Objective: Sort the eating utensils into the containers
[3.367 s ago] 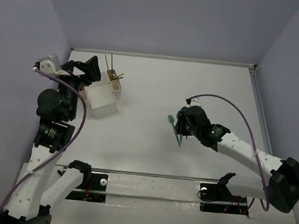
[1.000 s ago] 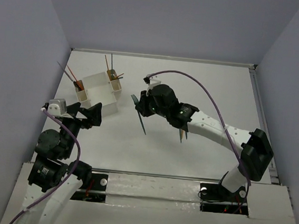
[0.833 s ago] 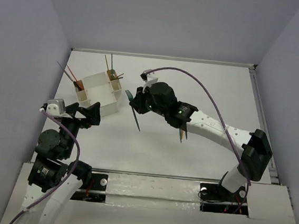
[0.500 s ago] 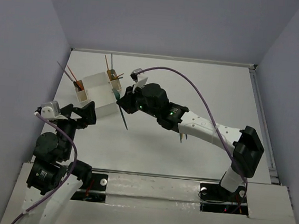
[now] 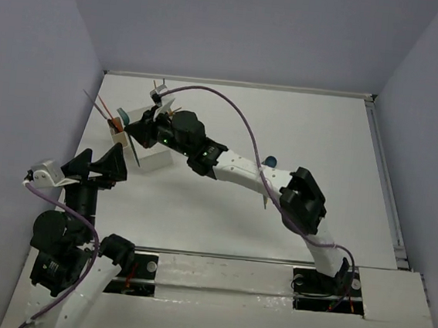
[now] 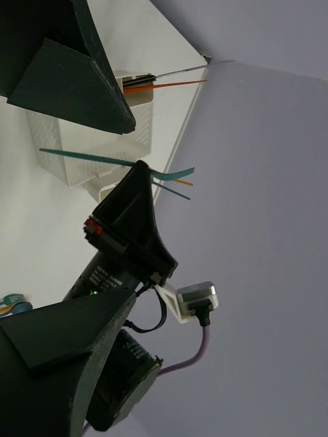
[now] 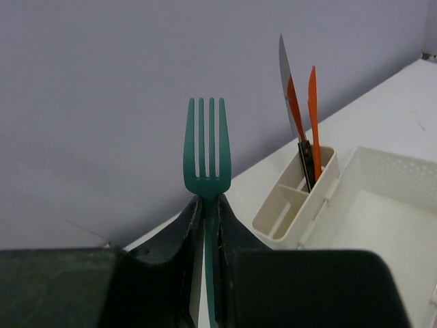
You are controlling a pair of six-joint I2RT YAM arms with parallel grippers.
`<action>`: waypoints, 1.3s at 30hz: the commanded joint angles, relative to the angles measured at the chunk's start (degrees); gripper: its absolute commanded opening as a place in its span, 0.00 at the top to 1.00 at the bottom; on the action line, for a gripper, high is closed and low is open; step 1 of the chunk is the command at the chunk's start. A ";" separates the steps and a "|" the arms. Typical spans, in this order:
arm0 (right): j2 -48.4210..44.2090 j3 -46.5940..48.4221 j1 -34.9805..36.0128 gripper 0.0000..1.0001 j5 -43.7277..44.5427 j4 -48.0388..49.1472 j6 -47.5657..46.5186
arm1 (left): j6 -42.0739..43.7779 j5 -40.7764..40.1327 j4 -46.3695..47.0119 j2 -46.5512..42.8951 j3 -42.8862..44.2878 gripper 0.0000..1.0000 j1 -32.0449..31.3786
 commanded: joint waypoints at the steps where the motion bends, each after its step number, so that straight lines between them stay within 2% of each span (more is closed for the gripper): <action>1: 7.09 12.18 0.37 1.00 -0.42 7.67 -1.57 | 0.36 -2.06 4.25 -1.54 -0.46 0.01 -0.50; 3: 10.01 13.95 0.37 1.00 -0.06 7.85 -1.92 | 0.44 -2.59 4.16 -1.90 -0.82 0.01 -0.50; 10: 22.05 34.06 0.37 1.00 2.49 6.45 -4.30 | 0.62 -2.68 4.34 -1.82 -1.35 0.01 -1.03; 13: 25.93 37.95 0.37 1.00 3.01 6.62 -4.65 | 0.62 -2.68 4.42 -1.64 -1.44 0.01 -1.03; 17: 27.69 36.82 0.37 1.00 4.42 9.43 -5.17 | 0.44 -2.51 4.42 -1.90 -1.44 0.01 -1.03; 24: 32.96 42.18 0.37 1.00 7.06 10.14 -7.37 | 0.53 -2.15 4.51 -1.20 -1.44 0.01 -1.03; 31: 33.40 38.85 -0.77 1.00 5.93 9.87 -8.60 | 0.53 -2.07 4.60 -1.20 -1.44 0.01 -1.03; 37: 30.95 33.32 -0.77 0.92 3.55 10.48 -8.43 | 0.71 -2.07 4.51 -1.11 -1.44 0.01 -1.03; 38: 30.16 30.78 -0.77 0.90 3.37 10.92 -8.52 | 0.71 -2.07 4.51 -1.03 -1.52 0.01 -1.03; 39: 29.37 29.71 -0.25 0.84 3.20 11.36 -8.78 | 0.71 -2.15 4.51 -1.02 -1.53 0.01 -1.03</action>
